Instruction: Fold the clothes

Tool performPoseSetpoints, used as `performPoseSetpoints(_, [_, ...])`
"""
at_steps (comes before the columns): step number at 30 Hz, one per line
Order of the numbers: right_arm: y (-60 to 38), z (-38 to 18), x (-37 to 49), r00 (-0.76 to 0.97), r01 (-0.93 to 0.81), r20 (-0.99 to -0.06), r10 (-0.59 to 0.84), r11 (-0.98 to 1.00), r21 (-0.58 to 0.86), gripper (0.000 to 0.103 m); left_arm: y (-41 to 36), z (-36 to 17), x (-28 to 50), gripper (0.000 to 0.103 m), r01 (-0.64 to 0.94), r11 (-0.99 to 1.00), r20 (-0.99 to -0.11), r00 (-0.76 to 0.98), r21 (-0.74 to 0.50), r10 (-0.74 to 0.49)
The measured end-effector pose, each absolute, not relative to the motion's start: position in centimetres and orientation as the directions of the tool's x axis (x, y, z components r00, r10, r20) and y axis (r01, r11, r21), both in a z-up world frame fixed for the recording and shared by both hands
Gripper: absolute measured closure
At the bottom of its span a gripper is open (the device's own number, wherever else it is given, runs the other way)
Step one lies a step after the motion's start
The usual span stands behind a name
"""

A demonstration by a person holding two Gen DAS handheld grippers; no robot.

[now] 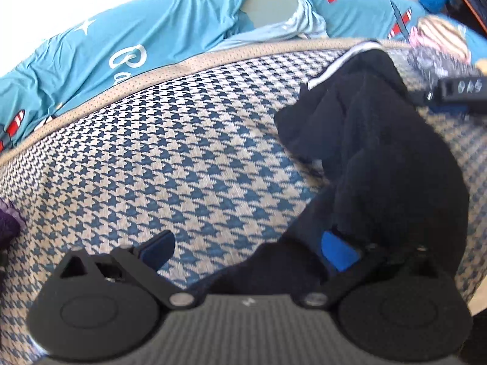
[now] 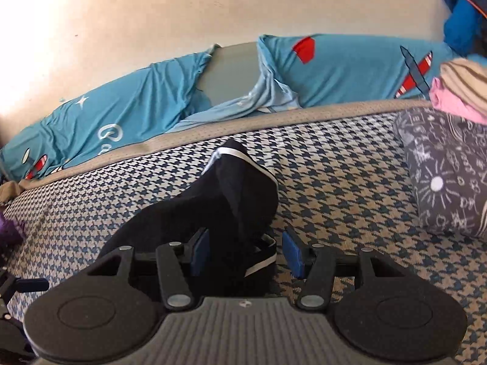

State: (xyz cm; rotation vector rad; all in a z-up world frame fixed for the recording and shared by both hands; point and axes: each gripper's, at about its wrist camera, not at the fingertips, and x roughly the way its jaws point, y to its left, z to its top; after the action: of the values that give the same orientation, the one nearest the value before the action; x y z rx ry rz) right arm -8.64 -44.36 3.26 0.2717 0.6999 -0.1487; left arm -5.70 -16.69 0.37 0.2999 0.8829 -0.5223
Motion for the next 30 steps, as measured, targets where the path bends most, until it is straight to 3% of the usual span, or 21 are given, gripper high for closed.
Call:
performPoseSetpoints(7, [-45.5,1.0,-6.6,0.744,0.303,-0.667,-0.036,0.908,0.29,0.053,-16.5,1.3,-5.6,0.0,0.548,0.836,-0.767,0.531,-0.013,-0.36])
performPoseSetpoints(9, [-45.3,0.8,-6.3,0.749,0.287,-0.663,-0.009,0.906,0.312,0.082,-16.5,1.4,-5.6,0.0,0.55,0.835,-0.762,0.534,-0.018,-0.367])
performPoseSetpoints(12, [-44.6,0.9,-6.1,0.763,0.251,-0.646,0.02,0.912,0.325,0.095,-16.4,1.9,-5.7,0.0,0.55,0.835,-0.75,0.54,-0.029,-0.382])
performPoseSetpoints(15, [-43.7,1.9,-6.3,0.812,0.198,-0.584,0.027,0.927,0.319,0.096,-16.3,2.5,-6.0,0.0,0.552,0.834,-0.729,0.561,-0.025,-0.393])
performPoseSetpoints(24, [-40.4,5.1,-6.3,0.867,-0.044,-0.431,0.248,0.902,0.43,0.096,-15.6,3.7,-6.2,0.0,0.531,0.847,-0.679,0.609,-0.036,-0.41])
performPoseSetpoints(30, [-36.5,5.4,-6.1,0.846,-0.181,-0.395,0.359,0.889,0.42,0.096,-12.2,4.1,-3.8,0.0,0.358,0.923,-0.68,0.643,-0.14,-0.352])
